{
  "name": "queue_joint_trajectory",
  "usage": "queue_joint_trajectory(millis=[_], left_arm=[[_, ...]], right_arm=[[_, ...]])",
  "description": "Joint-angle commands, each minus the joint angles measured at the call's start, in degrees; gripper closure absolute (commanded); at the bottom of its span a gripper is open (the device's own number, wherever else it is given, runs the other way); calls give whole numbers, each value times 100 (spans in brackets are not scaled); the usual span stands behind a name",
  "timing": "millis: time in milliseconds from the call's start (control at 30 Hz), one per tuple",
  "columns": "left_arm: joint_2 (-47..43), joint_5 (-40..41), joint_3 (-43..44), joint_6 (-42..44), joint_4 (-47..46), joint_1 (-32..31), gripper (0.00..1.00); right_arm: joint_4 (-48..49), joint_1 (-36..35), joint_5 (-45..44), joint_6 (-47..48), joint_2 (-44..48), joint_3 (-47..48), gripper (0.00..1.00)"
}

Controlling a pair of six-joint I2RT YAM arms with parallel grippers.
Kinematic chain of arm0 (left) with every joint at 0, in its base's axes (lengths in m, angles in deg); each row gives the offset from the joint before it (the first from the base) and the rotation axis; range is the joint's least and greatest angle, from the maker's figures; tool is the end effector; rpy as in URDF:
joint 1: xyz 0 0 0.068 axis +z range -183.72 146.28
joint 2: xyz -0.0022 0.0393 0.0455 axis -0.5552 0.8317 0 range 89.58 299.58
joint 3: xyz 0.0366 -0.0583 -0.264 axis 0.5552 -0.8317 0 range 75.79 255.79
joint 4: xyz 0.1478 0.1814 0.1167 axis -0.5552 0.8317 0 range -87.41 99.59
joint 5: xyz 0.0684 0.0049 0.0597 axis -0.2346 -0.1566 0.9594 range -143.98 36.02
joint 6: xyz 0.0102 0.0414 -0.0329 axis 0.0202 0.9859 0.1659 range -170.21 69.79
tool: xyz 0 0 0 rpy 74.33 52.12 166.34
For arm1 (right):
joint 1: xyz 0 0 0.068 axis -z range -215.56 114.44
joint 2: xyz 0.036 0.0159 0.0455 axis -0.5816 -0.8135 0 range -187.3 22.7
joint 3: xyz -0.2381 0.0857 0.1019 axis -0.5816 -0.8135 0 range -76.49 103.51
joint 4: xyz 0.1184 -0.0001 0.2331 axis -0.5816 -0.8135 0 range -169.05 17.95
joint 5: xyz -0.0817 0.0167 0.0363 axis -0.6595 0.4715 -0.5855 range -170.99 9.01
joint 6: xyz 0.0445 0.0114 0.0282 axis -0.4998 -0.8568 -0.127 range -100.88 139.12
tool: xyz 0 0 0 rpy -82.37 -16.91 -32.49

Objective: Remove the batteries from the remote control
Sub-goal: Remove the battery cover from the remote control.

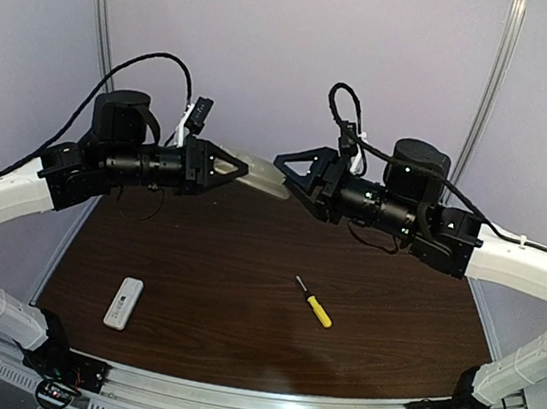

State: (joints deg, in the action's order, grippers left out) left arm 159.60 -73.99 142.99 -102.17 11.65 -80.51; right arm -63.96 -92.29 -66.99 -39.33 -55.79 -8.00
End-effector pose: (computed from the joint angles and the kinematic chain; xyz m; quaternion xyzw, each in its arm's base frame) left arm 0.1846 -0.2143 0.3874 0.0749 0.7688 -0.5589 0.3017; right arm 0.1725 0.2786 0.3851 -0.0740 0.7147 0.6295 0.2959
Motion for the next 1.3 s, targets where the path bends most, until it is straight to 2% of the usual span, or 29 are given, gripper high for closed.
queue_joint_trajectory(millis=[0, 1267], left_arm=[[-14, -864, 14, 92, -862, -208, 100], [-28, 13, -65, 32, -436, -208, 100]], right_arm=[[589, -171, 985, -81, -6, -135, 34], [474, -155, 1274, 145, 364, -310, 33]])
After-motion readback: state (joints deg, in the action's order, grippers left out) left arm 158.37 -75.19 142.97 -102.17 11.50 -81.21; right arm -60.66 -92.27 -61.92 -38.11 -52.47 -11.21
